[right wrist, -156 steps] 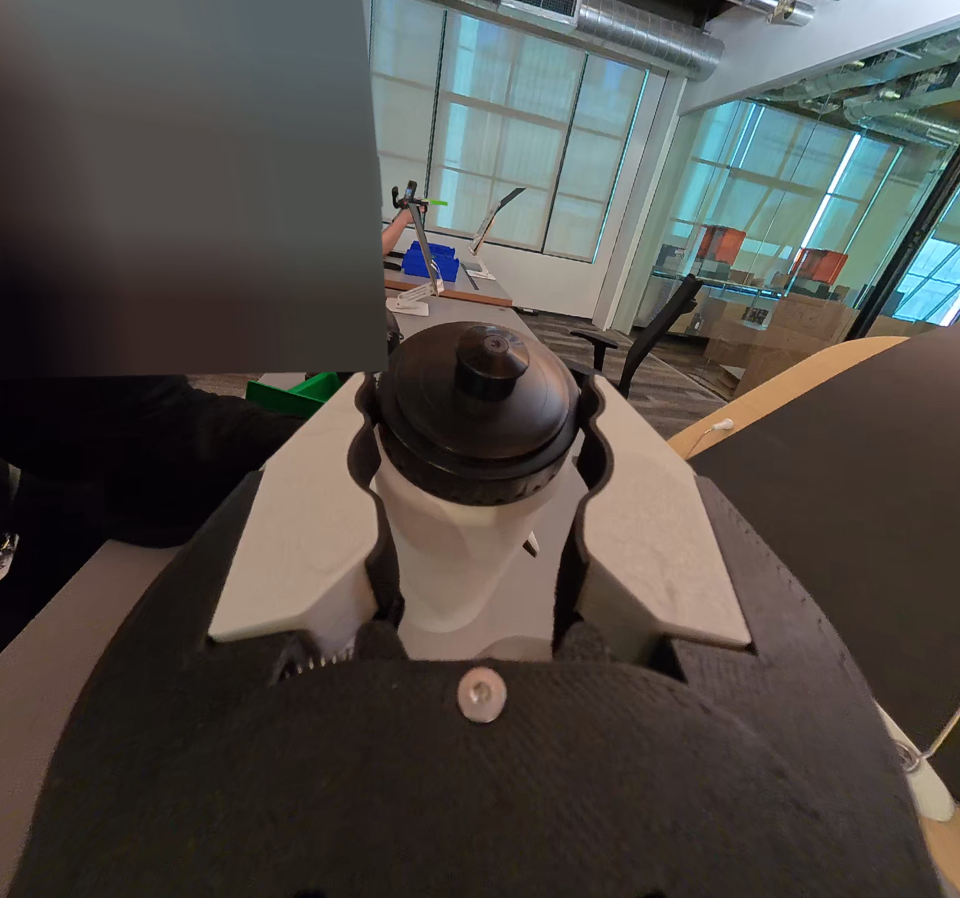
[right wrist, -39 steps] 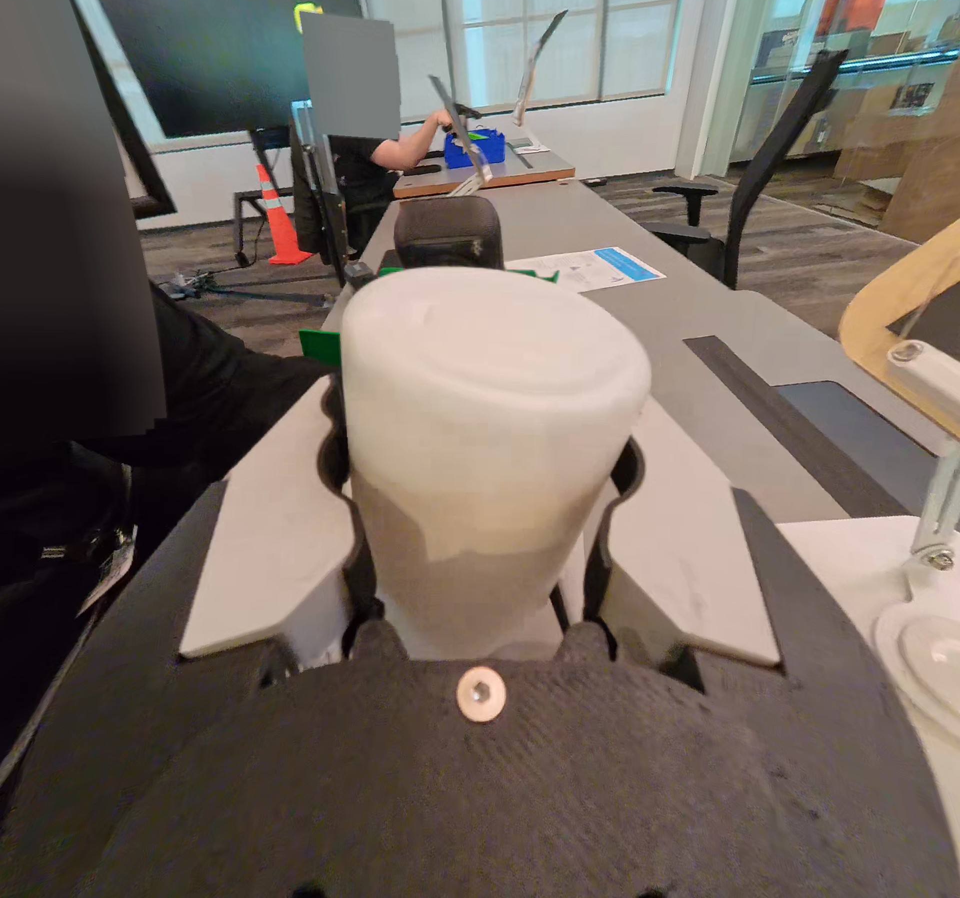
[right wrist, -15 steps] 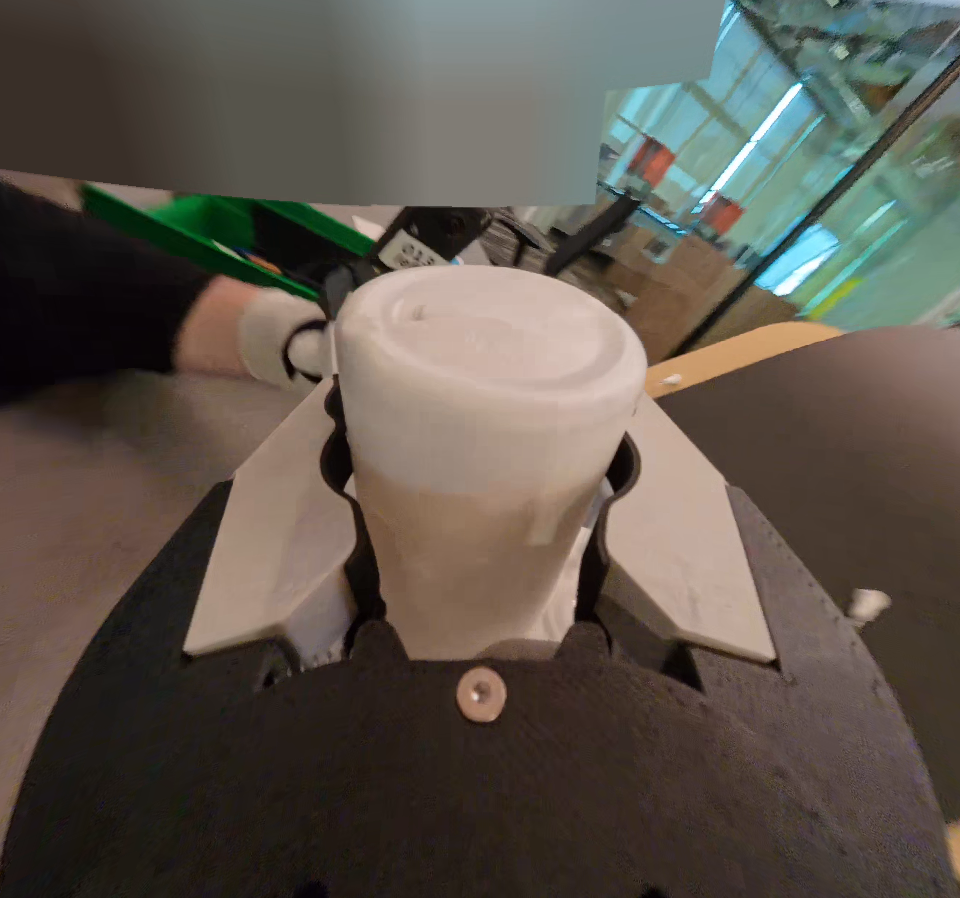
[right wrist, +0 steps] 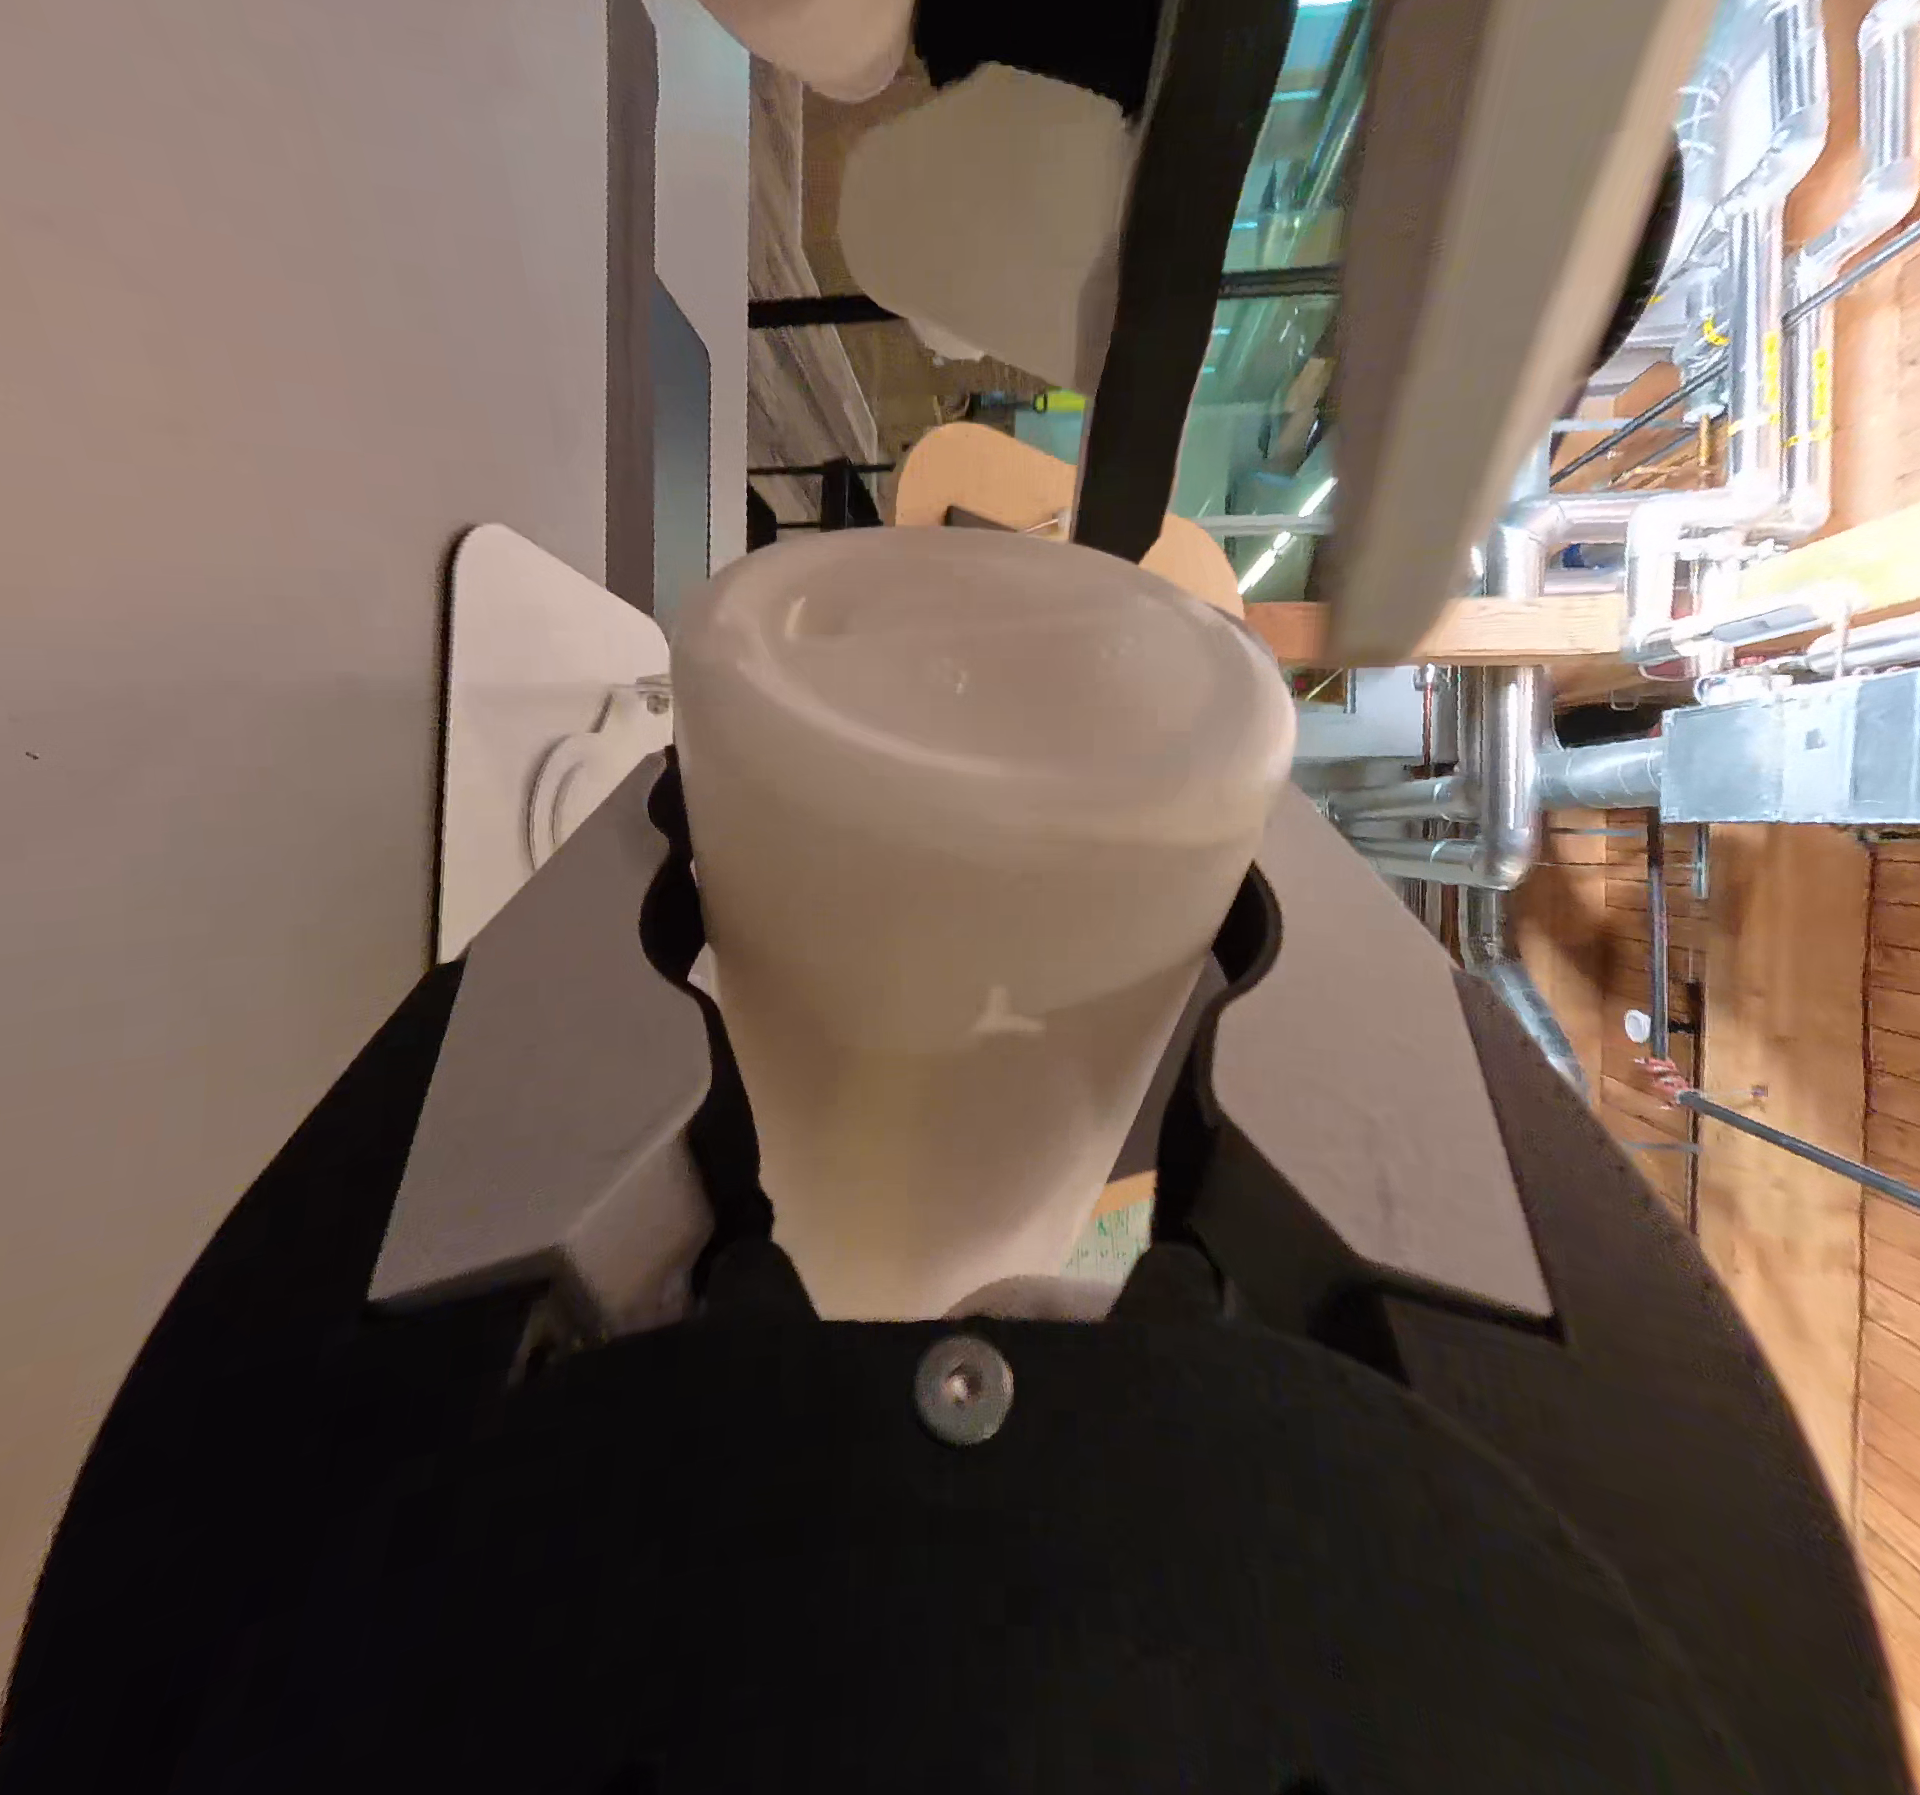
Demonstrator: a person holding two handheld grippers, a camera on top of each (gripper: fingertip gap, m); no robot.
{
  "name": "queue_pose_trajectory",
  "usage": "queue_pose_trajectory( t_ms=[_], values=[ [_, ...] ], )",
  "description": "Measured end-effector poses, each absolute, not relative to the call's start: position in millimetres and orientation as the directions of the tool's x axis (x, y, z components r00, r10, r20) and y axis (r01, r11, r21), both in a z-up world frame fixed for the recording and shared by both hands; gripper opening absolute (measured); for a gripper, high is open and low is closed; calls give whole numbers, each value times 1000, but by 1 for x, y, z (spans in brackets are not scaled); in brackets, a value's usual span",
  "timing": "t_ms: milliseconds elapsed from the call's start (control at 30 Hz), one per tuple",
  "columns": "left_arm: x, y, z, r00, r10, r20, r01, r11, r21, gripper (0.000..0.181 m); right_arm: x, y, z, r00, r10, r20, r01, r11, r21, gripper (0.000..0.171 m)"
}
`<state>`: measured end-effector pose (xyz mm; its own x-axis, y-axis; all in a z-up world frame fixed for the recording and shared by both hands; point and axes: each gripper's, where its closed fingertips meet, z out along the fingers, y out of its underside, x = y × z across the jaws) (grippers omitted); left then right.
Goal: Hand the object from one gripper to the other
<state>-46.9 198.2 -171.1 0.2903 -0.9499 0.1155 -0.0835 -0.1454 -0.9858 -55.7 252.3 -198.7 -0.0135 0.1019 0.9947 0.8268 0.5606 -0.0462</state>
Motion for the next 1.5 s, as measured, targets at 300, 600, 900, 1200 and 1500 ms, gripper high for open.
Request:
queue_pose_trajectory(
  t_ms=[300, 600, 900, 1200, 1500],
  values=[
    [-26, 209, -200, 375, -923, 81, -138, -142, -980, 89, -60, 256, -204, -15, 66, 998, 859, 512, -22, 100],
    [-29, 207, -202, 337, -941, 33, -143, -86, -986, 86, -63, 256, -208, -28, 71, 997, 859, 511, -12, 100],
    [-23, 210, -219, 379, -923, -67, -251, -33, -967, 96, -63, 255, -212, -25, 111, 993, 883, 469, -30, 100],
    [-24, 208, -216, 357, -933, -41, -190, -29, -981, 92, -65, 253, -213, -25, 116, 993, 883, 469, -33, 100],
    [-33, 210, -204, 304, -948, 99, -53, -120, -991, 91, -72, 242, -209, -6, 136, 991, 830, 553, -71, 95]
  ],
)
